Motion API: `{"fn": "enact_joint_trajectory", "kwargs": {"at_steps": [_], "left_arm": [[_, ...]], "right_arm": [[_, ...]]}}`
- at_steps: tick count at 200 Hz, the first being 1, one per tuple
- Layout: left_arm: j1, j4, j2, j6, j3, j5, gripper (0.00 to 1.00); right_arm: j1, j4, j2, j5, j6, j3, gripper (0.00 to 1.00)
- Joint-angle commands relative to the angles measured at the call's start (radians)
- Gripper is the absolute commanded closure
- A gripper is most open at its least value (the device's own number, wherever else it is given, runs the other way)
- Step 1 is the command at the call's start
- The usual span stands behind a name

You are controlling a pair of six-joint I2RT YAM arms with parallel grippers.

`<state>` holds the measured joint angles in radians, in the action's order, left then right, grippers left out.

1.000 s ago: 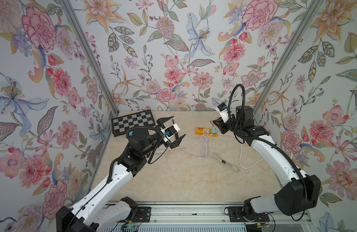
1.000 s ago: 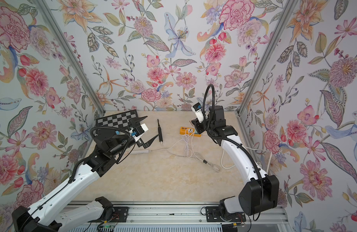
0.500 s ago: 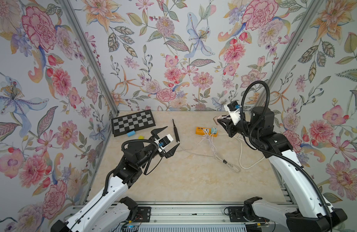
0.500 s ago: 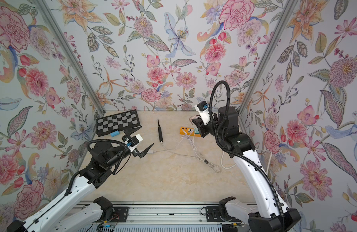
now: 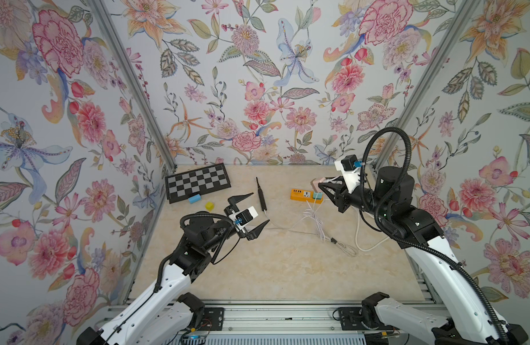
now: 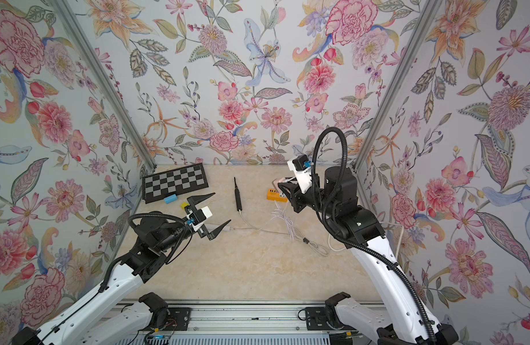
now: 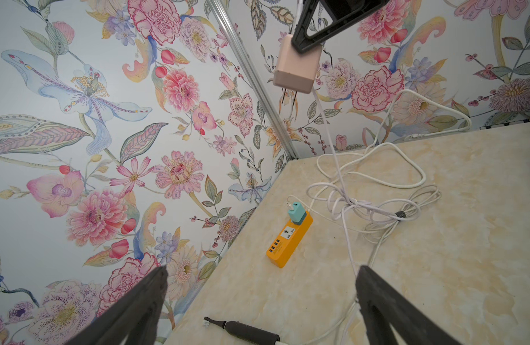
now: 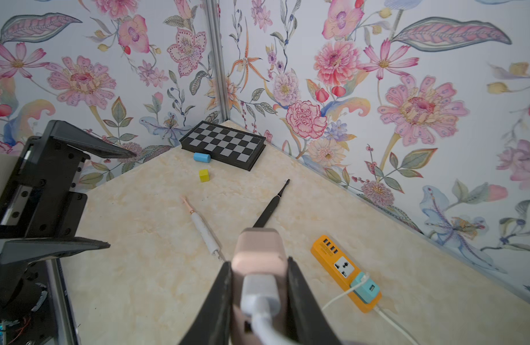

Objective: Charge the electric toothbrush
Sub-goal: Insert the plug into the socket.

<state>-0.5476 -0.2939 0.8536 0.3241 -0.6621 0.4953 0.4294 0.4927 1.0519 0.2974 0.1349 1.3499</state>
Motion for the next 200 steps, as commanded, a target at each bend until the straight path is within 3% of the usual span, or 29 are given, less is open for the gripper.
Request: {"fn": "enact_joint_trajectory", "kwargs": {"at_steps": [1, 32, 55, 79, 113, 143, 167, 200], "left_arm": [[0.009, -0.033, -0.015, -0.011, 0.017, 0.034, 0.01], [0.01, -0.042, -0.001, -0.012, 0.023, 0.059, 0.01], [0.01, -0.047, -0.006, -0.015, 0.031, 0.065, 0.01], [0.01, -0.062, -0.014, -0.007, 0.05, 0.064, 0.01], [0.009, -0.077, -0.024, -0.013, 0.071, 0.068, 0.01], [0.008, -0.109, -0.034, -0.021, 0.103, 0.091, 0.01], [0.009, -0.11, -0.033, -0.013, 0.111, 0.119, 0.01], [0.009, -0.127, -0.039, -0.005, 0.127, 0.152, 0.01]], "right_arm": [[-0.022, 0.068, -0.032, -0.195, 0.134, 0.026, 0.97], [-0.041, 0.082, 0.032, -0.376, 0.321, -0.016, 0.92], [-0.064, 0.082, 0.145, -0.409, 0.441, -0.002, 0.88], [-0.091, 0.081, 0.284, -0.315, 0.496, 0.06, 0.88], [-0.106, 0.059, 0.483, -0.077, 0.56, 0.187, 0.89], [-0.107, 0.059, 0.651, -0.023, 0.689, 0.297, 0.92], [-0.126, 0.06, 0.732, 0.108, 0.786, 0.349, 0.92], [-0.144, 0.12, 0.853, 0.1, 0.934, 0.405, 0.91]]}}
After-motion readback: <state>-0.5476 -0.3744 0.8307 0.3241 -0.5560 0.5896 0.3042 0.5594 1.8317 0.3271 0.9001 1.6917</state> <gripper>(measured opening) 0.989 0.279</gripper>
